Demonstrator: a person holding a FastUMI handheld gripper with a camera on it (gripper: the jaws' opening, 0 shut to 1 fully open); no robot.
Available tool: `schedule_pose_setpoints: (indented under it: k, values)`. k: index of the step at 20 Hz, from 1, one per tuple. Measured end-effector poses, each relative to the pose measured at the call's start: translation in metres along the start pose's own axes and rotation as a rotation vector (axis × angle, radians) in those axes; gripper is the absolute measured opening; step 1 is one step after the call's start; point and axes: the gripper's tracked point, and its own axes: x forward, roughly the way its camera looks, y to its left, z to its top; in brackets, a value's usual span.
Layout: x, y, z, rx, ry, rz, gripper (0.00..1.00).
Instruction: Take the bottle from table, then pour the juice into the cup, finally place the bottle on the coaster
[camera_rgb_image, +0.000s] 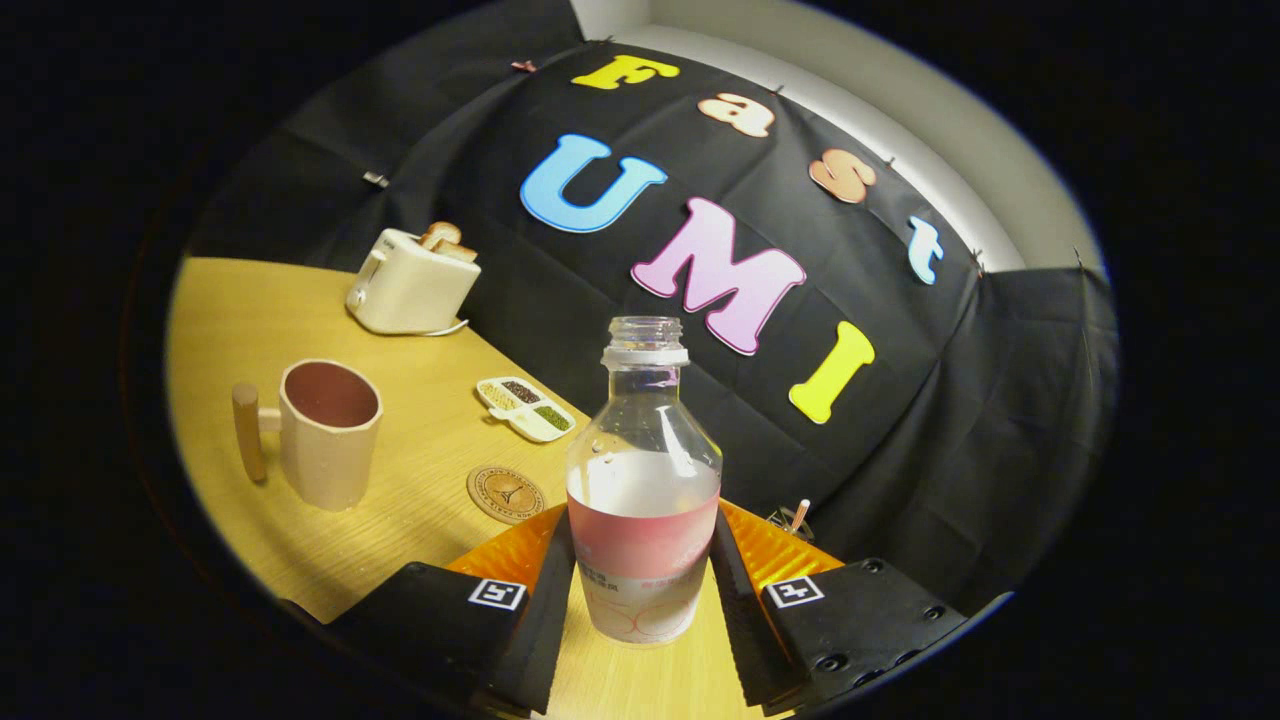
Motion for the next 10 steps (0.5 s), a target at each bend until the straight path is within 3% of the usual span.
schedule_pose_setpoints:
  k: [10]
  values:
    - [-0.003,0.035,0.012,-0.345,-0.014,0.090,0.71]
